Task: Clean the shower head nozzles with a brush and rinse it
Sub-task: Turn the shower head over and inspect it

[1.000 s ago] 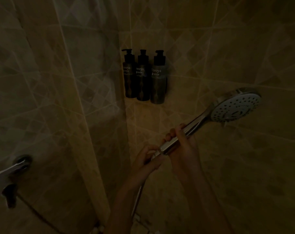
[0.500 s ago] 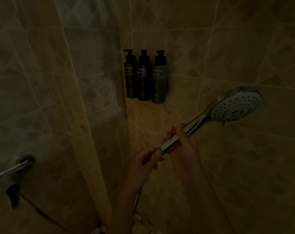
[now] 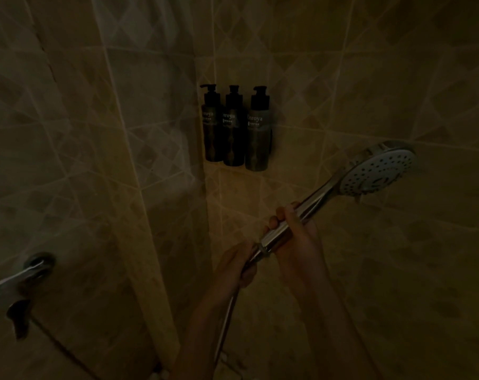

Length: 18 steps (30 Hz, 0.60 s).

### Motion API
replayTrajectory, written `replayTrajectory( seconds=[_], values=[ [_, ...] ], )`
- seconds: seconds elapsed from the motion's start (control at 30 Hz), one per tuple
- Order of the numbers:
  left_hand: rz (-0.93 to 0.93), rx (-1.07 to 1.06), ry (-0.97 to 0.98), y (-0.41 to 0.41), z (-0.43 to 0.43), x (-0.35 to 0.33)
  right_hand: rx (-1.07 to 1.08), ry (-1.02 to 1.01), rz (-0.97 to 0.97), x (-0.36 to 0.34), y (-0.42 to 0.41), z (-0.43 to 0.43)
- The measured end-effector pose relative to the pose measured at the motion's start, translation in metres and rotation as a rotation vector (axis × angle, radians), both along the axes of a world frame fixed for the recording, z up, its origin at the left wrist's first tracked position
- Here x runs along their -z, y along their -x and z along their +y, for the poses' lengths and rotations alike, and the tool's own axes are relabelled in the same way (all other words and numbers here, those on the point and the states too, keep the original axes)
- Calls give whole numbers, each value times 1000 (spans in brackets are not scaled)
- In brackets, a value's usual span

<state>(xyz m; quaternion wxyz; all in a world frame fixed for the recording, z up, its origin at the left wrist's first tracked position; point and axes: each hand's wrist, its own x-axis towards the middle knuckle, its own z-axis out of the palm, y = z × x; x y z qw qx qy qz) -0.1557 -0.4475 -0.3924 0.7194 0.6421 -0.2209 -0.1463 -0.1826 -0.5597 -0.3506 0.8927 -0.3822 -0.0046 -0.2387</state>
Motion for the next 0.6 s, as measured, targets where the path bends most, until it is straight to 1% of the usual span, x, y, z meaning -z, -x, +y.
replayTrajectory(
  seconds=[0.03, 0.17, 0.27, 0.4, 0.6],
  values=[
    [4, 27, 20, 2, 2, 0, 0, -3, -3, 1, 0, 0],
    [-158, 50, -70, 2, 4, 3, -7, -18, -28, 2, 0, -4],
    [-215, 19, -34, 0, 1, 1, -7, -26, -22, 2, 0, -6],
    [-224, 4, 0, -1, 1, 2, 16, -7, -17, 0, 2, -5],
    [-200, 51, -34, -1, -1, 5, 13, 15, -20, 0, 4, -7]
  ],
)
